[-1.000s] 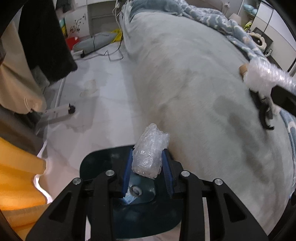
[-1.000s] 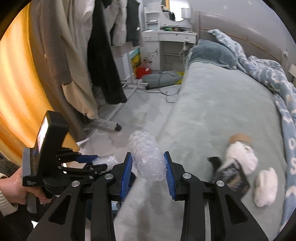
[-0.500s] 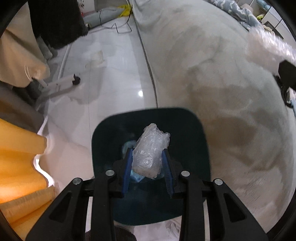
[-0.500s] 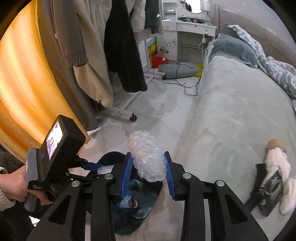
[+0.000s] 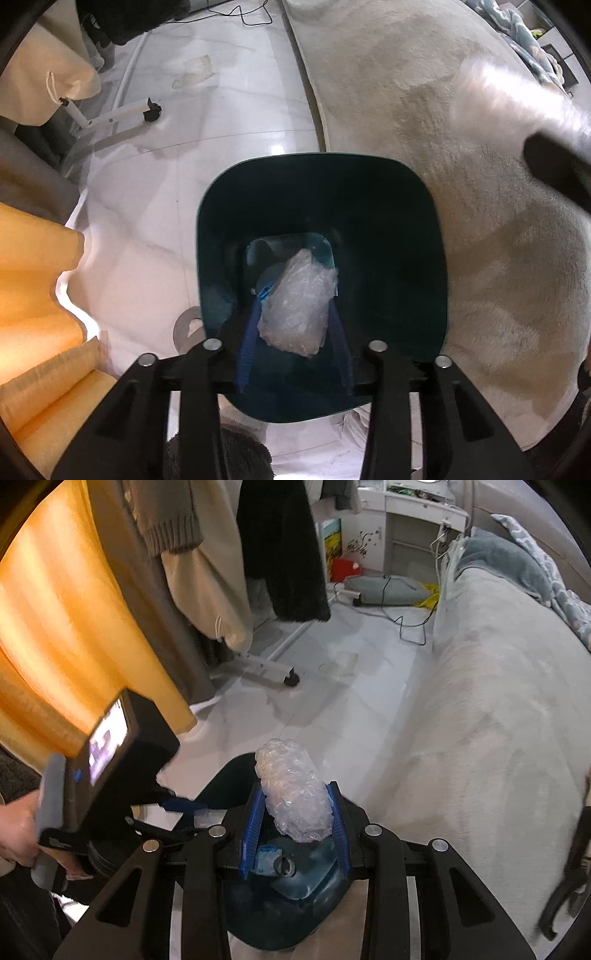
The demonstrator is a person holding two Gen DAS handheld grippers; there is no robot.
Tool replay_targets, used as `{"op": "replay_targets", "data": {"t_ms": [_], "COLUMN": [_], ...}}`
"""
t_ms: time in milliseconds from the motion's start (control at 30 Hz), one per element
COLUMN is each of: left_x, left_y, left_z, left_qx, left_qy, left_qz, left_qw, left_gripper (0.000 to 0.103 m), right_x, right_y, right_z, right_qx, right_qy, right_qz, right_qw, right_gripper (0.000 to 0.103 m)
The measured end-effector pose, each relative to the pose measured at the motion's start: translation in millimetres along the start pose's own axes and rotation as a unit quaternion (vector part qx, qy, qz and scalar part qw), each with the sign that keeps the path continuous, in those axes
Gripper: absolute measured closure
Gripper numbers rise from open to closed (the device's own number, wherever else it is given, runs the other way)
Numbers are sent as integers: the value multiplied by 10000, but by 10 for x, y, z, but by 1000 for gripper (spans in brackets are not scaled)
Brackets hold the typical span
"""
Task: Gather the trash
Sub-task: 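Carry both bubble-wrap items over the wastebasket and lower them in, then open both tools to drop the bubble wrap and withdraw toward the bed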
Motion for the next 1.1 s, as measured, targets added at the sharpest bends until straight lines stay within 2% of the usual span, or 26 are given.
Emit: {"op": "replay_targets", "data": {"t_ms": [233, 367, 567, 733, 867, 1100], "left_x": [40, 116, 241, 336, 402, 480], "left_y": [92, 188, 383, 495, 538, 456], "left_z": [204, 400, 715, 1009, 1324, 1703], "left_qx": [46, 145, 278, 504, 553, 419], "left_qy": [-272, -617, -1147, -1678, -2217, -2868], "left_qz": [60, 122, 344, 465, 508, 461], "left_qw": [9996, 9979, 9924, 9834, 9722, 9560], "left_gripper": [39, 35, 34, 35, 37, 40], "right_x": [-142, -236, -358, -468, -555, -767], "right_y": [137, 199, 322, 470, 580, 746], "right_z": [-295, -458, -682, -817, -938, -1145], "right_qx": [89, 100, 138, 170, 155, 134], "right_qy": [496, 748, 1061, 1275, 1509, 1913], "right_qz": [115, 159, 244, 406, 638, 1007], "right_qw": [9987, 9970, 9940, 9909, 9864, 9763], "right_gripper": [68, 68, 68, 68, 68, 68]}}
Point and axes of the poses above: each gripper's, at about its wrist camera, not at the fingertips, and z roughly against the way its jaws point, y to its left, x to its top, the point moved 6 cm from there along -z, roughly the way its jaws point, and after that the axes turned 2 degrees about z, right-handed, at the moved point
